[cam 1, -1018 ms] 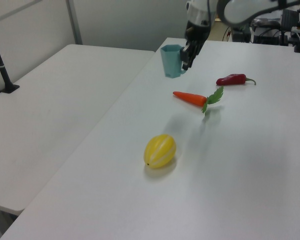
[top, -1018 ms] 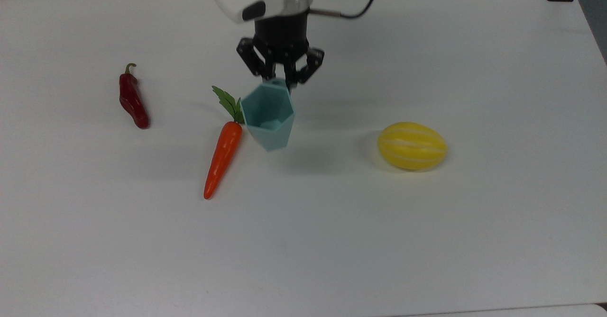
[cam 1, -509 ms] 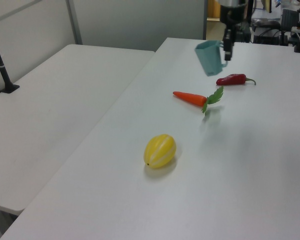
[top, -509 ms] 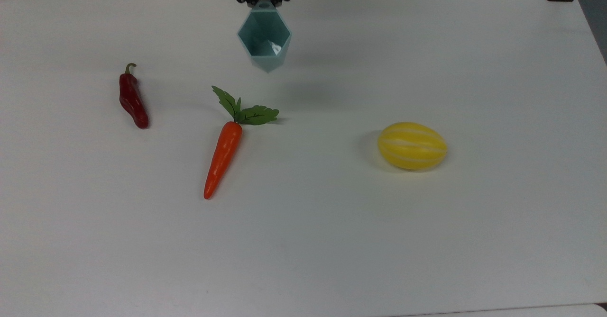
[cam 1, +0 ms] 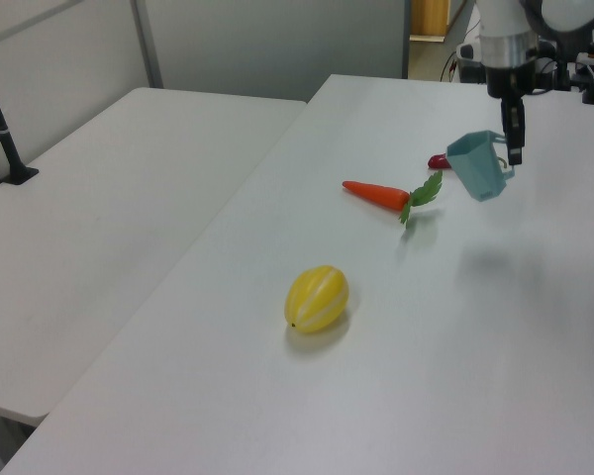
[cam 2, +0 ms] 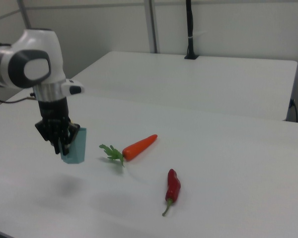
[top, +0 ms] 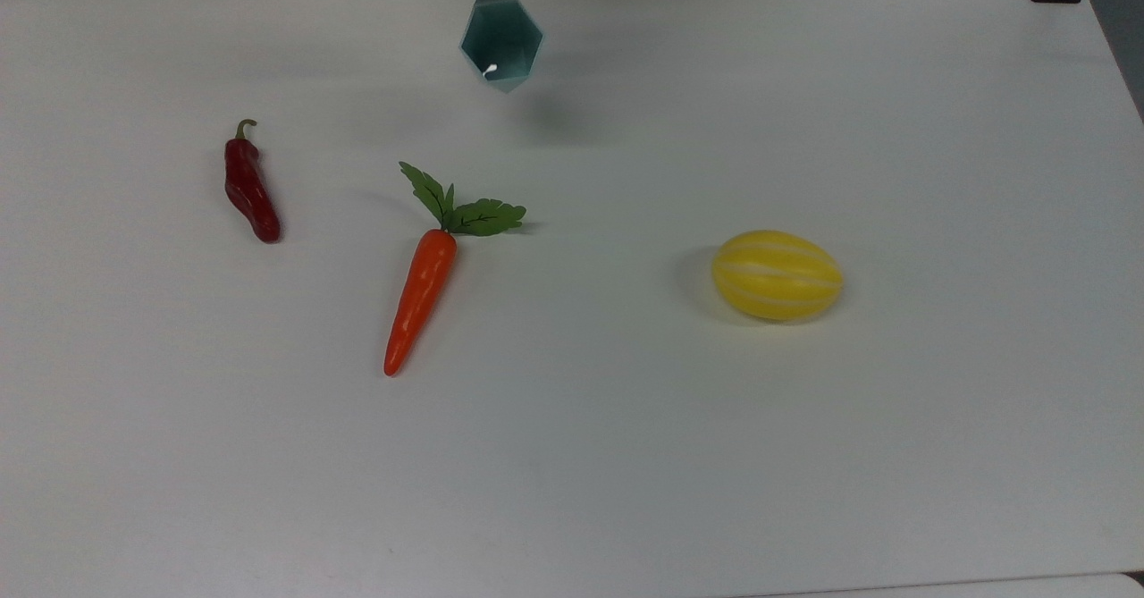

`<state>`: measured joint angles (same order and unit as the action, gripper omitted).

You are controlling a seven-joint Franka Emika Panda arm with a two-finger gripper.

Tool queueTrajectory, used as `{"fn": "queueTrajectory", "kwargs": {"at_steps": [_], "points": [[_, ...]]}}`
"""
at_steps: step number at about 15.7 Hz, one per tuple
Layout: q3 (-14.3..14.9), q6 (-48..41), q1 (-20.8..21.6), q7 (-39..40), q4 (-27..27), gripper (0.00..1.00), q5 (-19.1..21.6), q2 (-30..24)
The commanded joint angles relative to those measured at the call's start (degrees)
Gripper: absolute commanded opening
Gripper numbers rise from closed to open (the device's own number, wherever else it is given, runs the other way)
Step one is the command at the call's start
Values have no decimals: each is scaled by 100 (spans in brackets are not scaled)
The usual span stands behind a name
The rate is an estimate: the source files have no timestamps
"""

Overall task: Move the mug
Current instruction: 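Lift the teal mug and carry it away from the carrot, then lower the held mug onto the table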

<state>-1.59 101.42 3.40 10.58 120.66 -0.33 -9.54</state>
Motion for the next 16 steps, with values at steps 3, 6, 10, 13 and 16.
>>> {"fn": "queueTrajectory", "kwargs": {"at_steps": [3,6,10,13,16], "points": [[54,1553,-67,190,1327,0,103,-224],[54,2275,-76,120,1705,0,112,-180],[54,2961,-67,6,2005,0,121,-118],[54,3015,-59,-56,2014,10,121,-48],[54,3006,-59,-135,2014,25,121,-30]]}}
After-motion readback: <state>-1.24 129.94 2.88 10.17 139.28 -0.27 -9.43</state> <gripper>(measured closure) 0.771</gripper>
